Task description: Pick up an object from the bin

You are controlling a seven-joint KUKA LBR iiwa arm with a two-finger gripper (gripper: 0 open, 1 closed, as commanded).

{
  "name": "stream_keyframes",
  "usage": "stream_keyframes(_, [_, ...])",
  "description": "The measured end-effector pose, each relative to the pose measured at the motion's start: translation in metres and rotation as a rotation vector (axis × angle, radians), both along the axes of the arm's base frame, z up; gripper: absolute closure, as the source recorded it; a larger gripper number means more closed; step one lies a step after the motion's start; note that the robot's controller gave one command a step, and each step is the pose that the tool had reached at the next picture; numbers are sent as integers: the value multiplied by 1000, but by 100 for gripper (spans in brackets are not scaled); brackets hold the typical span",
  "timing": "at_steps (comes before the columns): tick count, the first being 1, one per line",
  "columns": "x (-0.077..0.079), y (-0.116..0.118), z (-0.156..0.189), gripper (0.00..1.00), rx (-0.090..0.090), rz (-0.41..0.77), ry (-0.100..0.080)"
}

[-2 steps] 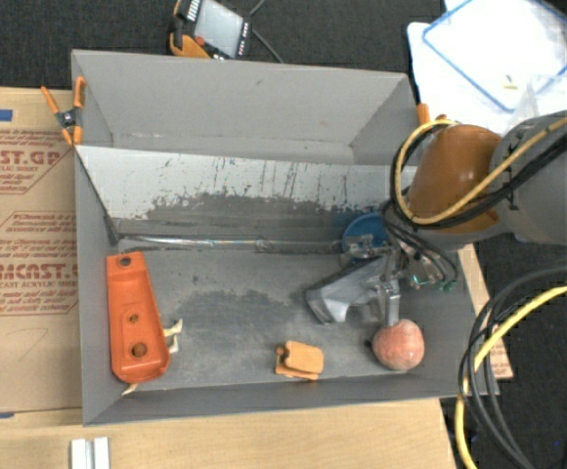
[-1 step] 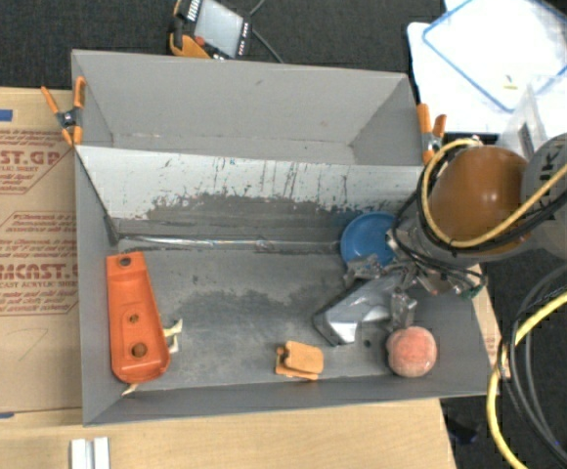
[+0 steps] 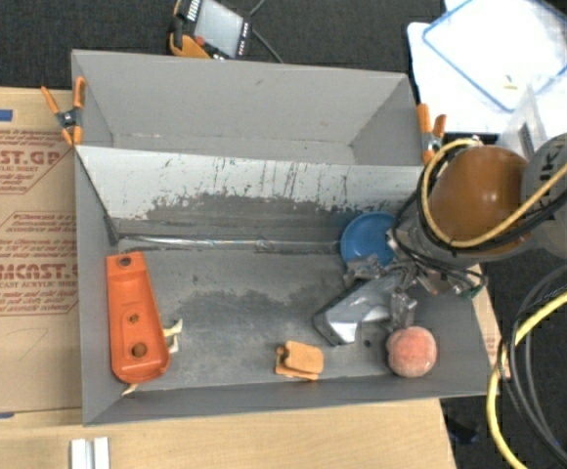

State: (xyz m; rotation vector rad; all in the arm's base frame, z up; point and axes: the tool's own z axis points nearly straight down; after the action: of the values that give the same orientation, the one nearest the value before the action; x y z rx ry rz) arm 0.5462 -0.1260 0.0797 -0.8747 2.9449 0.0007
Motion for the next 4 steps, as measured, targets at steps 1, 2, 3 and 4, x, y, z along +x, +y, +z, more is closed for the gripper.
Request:
stream_keyframes(1, [0,0,0,100,0,0,0])
stream_keyframes(2, [0,-2,12,100,-4,42,16])
stream_keyframes(3, [14,-12,4,100,-1,237,5])
stream_keyframes(4, [14,-12,4,100,-1,237,5])
